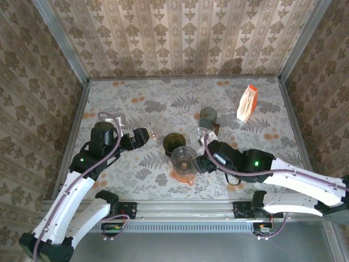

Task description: Place the coffee filter in the dripper

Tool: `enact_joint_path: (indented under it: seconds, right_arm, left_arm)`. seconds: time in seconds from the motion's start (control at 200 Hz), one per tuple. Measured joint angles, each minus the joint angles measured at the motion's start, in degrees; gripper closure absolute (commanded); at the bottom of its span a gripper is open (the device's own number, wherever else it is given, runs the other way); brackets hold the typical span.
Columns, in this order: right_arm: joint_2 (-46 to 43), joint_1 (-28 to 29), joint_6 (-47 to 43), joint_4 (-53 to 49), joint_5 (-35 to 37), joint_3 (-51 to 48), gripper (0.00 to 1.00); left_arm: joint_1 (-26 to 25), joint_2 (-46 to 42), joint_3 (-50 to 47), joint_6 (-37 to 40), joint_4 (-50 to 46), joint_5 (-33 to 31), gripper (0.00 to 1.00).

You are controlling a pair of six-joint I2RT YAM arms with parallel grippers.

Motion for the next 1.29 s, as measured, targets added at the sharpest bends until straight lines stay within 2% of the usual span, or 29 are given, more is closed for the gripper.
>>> enact_joint_path:
  seconds: [0.205, 0.355, 0.495, 0.615, 0.725, 0.845, 1.055, 1.295]
  right_arm:
    - [0.94, -15.06, -0.28, 1.92, 0.33, 1.09, 0.33]
    - [3.63, -27.89, 0.22, 3.89, -1.38, 2.32, 0.36]
    - [7.85, -37.88, 2.34, 6.23, -3.23, 3.48, 0.50]
    - [12.76, -43.54, 4.28, 8.17, -4.22, 4.35, 0.59]
    - [18.32, -47.06, 5.46, 9.55, -4.17, 5.99, 0.66]
    - [24.83, -50.27, 6.25, 10.97, -3.93, 9.42, 0.70]
    - [35.87, -53.99, 6.21, 11.06, -2.08, 18.49, 0.77]
    - [44.76, -56.52, 5.79, 9.86, 0.20, 28.63, 0.80]
  left_arm:
    - [4.92, -5.05, -6.12, -4.59, 7.45, 1.95, 0.00]
    - [10.36, -3.26, -8.20, -8.96, 15.37, 10.54, 0.00]
    - [12.44, 0.35, -10.21, -15.17, 24.85, 17.94, 0.00]
    - [14.62, 3.28, -13.53, -22.18, 36.33, 21.84, 0.01]
    - [15.74, 6.27, -16.26, -26.91, 44.11, 23.58, 0.07]
    - [15.98, 8.39, -14.51, -25.64, 42.75, 24.79, 0.13]
    - [15.08, 7.61, -8.96, -17.22, 33.07, 23.47, 0.13]
    - [14.51, 6.71, -8.68, -11.78, 26.91, 21.29, 0.13]
